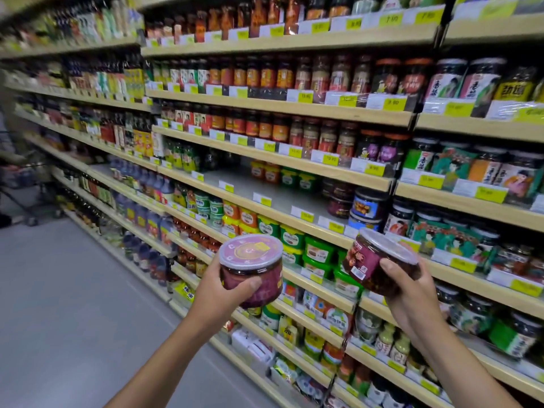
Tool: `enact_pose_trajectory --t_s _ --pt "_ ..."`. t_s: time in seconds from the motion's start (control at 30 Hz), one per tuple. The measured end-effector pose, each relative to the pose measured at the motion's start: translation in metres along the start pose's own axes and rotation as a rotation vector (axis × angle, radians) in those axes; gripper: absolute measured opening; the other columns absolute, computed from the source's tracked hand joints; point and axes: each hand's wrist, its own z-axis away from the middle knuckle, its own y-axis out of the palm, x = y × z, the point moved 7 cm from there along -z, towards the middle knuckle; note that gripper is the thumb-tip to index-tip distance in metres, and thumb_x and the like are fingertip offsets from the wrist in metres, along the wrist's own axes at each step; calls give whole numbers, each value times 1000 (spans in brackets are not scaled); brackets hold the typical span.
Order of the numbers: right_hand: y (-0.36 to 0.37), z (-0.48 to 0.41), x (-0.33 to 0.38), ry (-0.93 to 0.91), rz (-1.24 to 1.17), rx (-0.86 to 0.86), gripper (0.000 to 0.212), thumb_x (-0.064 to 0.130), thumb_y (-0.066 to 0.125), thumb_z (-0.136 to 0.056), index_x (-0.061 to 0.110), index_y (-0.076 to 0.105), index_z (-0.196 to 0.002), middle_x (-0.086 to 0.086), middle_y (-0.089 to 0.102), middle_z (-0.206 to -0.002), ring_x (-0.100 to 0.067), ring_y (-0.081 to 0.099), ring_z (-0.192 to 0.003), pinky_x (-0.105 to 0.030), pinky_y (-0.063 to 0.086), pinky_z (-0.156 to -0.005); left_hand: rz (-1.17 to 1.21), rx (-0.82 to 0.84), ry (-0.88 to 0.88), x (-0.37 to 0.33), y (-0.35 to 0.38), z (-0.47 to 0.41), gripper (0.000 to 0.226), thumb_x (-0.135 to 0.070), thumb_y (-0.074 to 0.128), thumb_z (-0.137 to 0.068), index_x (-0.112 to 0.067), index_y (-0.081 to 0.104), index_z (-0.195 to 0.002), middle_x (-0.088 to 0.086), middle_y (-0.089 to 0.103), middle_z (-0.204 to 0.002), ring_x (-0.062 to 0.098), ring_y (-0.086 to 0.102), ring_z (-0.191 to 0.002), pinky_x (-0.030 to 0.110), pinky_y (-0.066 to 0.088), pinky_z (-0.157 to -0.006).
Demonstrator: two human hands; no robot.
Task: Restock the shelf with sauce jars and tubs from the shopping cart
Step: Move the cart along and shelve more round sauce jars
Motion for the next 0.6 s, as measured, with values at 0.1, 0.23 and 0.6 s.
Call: enact_pose_trajectory --t_s 0.1,0.23,0.6 --pt "18 -38 -25 57 -43 59 46 10 74 -72 10 56 -114 -19 63 -121 -19 74 -90 -31 61 -66 -12 39 4 8 5 -36 82 -56 82 -54 -36 55 -129 -8 71 -117 7 69 -107 25 59 -79" --pt "43 -92 -50 89 -46 138 65 7 84 -68 0 55 -126 -22 65 -120 -24 71 -94 -34 62 -69 -15 119 -29 22 16 -96 83 -59 81 -58 -35 54 -132 -5 71 -121 12 69 -110 27 59 -83" --pt "73 -187 -83 67 80 188 102 47 99 -23 11 63 -112 -7 76 -98 -18 73 -85 -29 60 -67 35 185 -57 64 59 -234 94 -60 85 -57 -24 52 -137 2 70 -125 18 68 -114 34 57 -89"
